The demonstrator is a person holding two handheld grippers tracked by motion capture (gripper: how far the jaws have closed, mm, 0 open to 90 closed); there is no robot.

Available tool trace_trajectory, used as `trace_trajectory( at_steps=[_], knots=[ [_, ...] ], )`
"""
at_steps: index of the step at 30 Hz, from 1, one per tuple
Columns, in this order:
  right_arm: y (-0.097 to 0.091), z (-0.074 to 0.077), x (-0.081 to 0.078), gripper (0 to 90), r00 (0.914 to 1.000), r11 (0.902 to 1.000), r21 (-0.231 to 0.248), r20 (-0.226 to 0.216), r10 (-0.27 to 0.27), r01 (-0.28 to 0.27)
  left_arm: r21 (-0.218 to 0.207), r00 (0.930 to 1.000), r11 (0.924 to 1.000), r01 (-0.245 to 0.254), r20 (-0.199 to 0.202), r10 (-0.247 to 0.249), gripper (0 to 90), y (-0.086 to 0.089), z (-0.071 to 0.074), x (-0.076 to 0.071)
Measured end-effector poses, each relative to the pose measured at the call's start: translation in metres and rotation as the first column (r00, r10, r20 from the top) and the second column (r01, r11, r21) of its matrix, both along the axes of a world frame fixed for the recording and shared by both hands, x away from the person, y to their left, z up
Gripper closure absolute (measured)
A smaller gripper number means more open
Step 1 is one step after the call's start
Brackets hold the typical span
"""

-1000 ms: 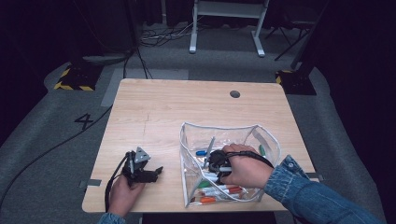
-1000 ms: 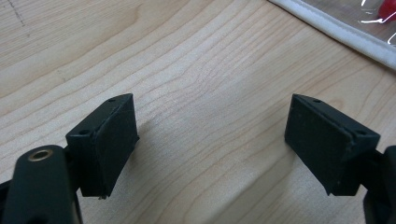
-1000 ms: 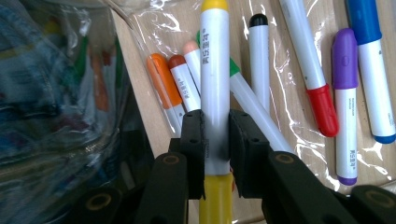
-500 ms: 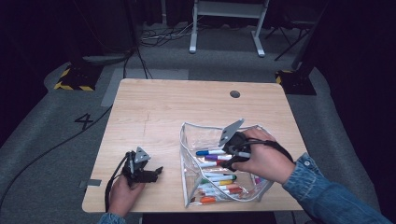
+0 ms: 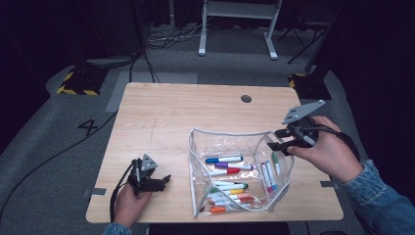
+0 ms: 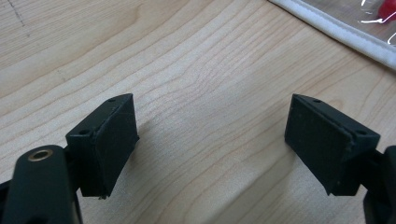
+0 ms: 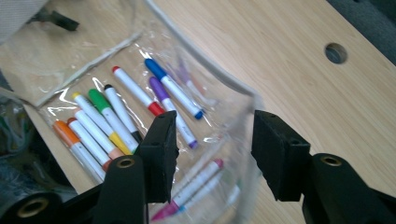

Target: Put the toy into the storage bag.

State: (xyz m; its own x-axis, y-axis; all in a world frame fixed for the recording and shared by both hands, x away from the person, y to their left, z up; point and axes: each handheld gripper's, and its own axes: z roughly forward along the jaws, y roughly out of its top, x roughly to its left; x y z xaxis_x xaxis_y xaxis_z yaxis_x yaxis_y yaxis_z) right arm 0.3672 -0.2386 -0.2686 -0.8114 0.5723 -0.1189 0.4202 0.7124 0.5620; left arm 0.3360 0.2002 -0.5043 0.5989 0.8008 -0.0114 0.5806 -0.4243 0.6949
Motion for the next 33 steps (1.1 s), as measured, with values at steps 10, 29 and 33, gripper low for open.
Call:
trace_trajectory(
  at_steps=[10,29,33],
  knots=[
    [-0.063,-0.012,0.017,52.5,0.9833,0.9830,0.030,-0.022,-0.181,0.181,0.000,1.0000,1.0000,0.000,0.000,0.000,17.4,0.000,0.000,0.000],
    [-0.092,-0.143,0.049,50.9,0.9172,0.9434,0.030,-0.246,-0.313,0.330,0.000,1.0000,1.0000,0.000,0.000,0.000,17.4,0.000,0.000,0.000],
    [-0.086,-0.167,0.046,50.7,0.9092,0.9459,0.036,-0.289,-0.299,0.323,0.001,1.0000,1.0000,0.000,0.000,0.000,17.4,0.000,0.000,0.000]
  ],
)
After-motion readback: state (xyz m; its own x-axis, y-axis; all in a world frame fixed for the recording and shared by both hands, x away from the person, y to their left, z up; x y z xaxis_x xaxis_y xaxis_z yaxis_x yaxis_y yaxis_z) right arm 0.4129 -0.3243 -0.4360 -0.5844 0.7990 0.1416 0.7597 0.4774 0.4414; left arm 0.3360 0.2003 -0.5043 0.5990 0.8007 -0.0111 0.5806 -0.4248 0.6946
